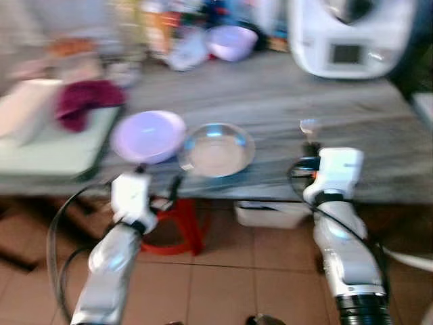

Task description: Setting the table

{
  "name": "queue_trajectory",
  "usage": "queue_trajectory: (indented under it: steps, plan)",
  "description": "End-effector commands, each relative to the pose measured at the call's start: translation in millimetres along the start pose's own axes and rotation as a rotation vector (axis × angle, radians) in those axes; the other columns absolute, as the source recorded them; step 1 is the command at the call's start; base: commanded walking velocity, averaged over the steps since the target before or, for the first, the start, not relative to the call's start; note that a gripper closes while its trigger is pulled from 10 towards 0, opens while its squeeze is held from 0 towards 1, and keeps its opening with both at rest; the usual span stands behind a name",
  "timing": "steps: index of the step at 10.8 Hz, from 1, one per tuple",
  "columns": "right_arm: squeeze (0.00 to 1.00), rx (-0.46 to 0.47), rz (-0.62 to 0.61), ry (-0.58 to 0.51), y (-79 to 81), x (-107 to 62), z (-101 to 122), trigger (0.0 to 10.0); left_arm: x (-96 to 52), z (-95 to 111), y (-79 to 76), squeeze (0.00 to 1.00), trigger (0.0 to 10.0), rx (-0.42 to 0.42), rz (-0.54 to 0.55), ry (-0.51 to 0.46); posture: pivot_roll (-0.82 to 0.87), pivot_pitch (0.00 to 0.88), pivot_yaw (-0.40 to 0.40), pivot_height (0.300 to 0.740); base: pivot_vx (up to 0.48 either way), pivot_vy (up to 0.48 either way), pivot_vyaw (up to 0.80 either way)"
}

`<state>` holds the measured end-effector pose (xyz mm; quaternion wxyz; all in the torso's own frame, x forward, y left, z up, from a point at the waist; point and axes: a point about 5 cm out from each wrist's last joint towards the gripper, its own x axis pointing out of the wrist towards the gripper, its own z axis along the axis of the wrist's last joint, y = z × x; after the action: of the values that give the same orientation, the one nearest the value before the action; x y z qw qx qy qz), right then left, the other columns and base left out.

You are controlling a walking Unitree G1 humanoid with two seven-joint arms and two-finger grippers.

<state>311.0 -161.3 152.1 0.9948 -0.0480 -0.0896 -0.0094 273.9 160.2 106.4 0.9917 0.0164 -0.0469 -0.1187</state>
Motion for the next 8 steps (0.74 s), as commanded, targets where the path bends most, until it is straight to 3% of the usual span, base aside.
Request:
queue_trajectory:
  steps: [1,4,8]
  plan:
    - [0.00,-0.007,-0.024,-0.013,-4.5,0.8,2,10.0,-0.5,7,-2.9,0.00,10.0,0.010,-0.016,-0.030,-0.06,0.118,0.055,0.740,0.000,0.000,0.00]
    - [0.00,0.017,-0.054,0.017,-10.3,0.0,-1,10.0,-10.1,5,-10.6,0.00,10.0,0.021,-0.083,-0.022,-0.06,0.129,0.056,0.740,0.000,0.000,0.00]
    - [0.00,0.184,-0.105,0.130,-14.4,13.2,-7,10.0,-16.4,6,-16.1,0.00,10.0,0.035,-0.168,-0.010,-0.06,0.153,0.064,0.740,0.000,0.000,0.00]
